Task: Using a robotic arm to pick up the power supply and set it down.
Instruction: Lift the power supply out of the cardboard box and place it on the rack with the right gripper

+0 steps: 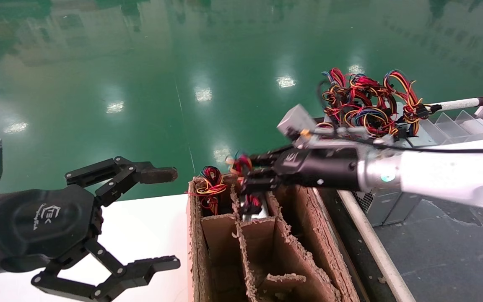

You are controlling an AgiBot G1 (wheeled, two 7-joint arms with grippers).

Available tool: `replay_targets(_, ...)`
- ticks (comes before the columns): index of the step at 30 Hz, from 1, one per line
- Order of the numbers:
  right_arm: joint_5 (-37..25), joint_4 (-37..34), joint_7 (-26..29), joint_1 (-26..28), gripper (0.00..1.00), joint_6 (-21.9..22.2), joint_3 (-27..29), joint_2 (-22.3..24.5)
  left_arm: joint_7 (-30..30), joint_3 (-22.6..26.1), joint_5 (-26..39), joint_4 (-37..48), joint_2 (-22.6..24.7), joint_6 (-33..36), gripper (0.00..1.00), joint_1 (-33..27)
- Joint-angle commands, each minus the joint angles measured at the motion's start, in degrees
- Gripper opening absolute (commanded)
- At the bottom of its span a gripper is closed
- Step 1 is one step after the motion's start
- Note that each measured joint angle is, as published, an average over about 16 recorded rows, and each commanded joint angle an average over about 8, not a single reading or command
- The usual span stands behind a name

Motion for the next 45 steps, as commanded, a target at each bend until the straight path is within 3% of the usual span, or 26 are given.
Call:
replay_targets(1,1.2,0.2,0.3,0.1,0.00,-0.9,0.7,0.9,0.0,0.0,0.0,0.0,0.0,0.0,1.00,0.0)
replay_targets(14,11.5,2.4,1.2,1.3,0.00,-7.0,7.0,7.4,0.0,0.0,0.0,0.0,0.0,0.0,1.00,0.0)
replay_targets(22,14.8,0.4,2.8,5.9,0.00,-9.7,9.5,10.0,0.0,0.0,0.0,0.0,0.0,0.0,1.00,0.0)
replay_targets(32,16.0,-7.1,1.8,14.9,0.00,-10.7,11.9,12.3,0.0,0.0,0.0,0.0,0.0,0.0,1.00,0.0)
replay_targets(45,14.1,-22.8,-3.2,29.0,0.00,-8.8,13.6,16.7,0.0,0.0,0.0,0.0,0.0,0.0,1.00,0.0)
